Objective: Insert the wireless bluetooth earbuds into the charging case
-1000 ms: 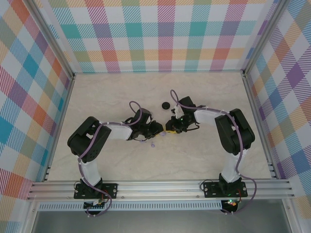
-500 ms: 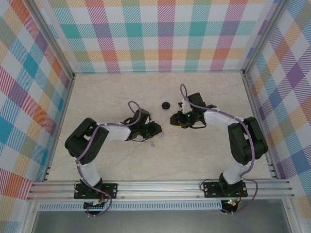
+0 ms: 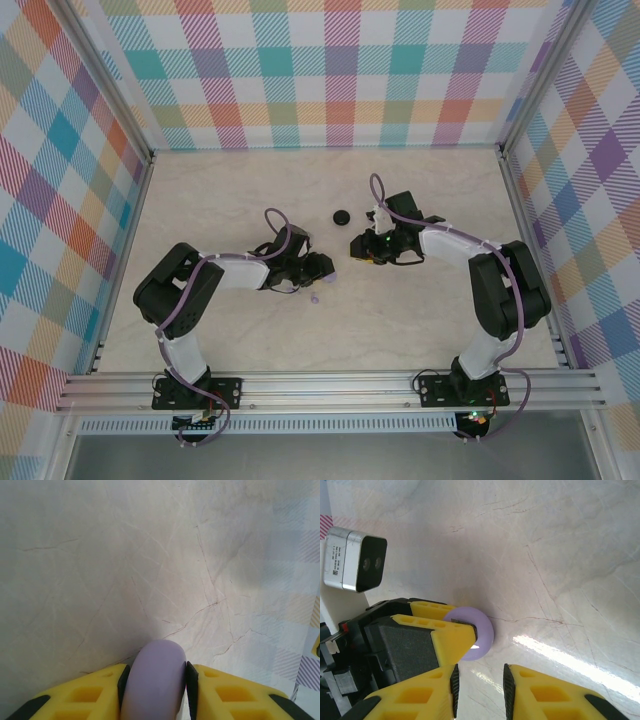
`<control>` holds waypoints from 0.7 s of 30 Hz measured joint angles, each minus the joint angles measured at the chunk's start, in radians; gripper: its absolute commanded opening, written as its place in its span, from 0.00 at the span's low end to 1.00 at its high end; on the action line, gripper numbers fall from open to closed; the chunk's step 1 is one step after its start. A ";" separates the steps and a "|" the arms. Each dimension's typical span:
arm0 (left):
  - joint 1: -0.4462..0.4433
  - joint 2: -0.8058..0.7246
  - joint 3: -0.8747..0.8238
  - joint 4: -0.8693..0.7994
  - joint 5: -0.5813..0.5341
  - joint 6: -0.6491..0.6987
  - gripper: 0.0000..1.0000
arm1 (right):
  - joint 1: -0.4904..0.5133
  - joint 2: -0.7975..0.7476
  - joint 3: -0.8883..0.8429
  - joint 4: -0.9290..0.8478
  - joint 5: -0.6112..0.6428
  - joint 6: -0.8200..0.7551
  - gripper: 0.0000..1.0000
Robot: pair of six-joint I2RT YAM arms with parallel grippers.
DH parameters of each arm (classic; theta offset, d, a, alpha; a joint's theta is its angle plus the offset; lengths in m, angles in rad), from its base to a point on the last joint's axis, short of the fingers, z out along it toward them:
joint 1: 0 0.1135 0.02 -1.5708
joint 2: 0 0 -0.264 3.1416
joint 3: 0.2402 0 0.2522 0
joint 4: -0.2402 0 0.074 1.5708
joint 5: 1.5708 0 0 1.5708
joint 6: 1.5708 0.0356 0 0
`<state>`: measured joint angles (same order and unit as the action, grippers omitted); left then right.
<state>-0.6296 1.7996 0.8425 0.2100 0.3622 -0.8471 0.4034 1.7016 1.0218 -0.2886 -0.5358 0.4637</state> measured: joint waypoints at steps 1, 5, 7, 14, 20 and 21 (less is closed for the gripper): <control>0.000 -0.001 0.000 -0.002 -0.001 0.000 0.37 | 0.000 0.000 0.000 0.000 0.000 0.000 0.32; 0.000 -0.006 0.002 -0.016 -0.007 0.005 0.40 | 0.000 0.000 0.000 0.000 0.000 0.000 0.32; 0.000 -0.012 0.004 -0.027 -0.009 0.008 0.43 | 0.000 0.000 0.000 0.000 -0.001 0.000 0.32; 0.000 -0.022 0.006 -0.054 -0.016 0.019 0.40 | 0.000 0.000 0.000 0.000 -0.008 0.000 0.32; 0.000 -0.022 0.006 -0.054 -0.016 0.026 0.33 | 0.000 0.000 0.000 0.000 -0.008 -0.001 0.32; 0.000 -0.023 0.005 -0.053 -0.015 0.026 0.29 | 0.000 0.000 0.000 0.000 -0.008 0.000 0.32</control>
<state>-0.6292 1.7767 0.8478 0.1570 0.3470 -0.8207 0.4034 1.7016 1.0218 -0.2882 -0.5434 0.4633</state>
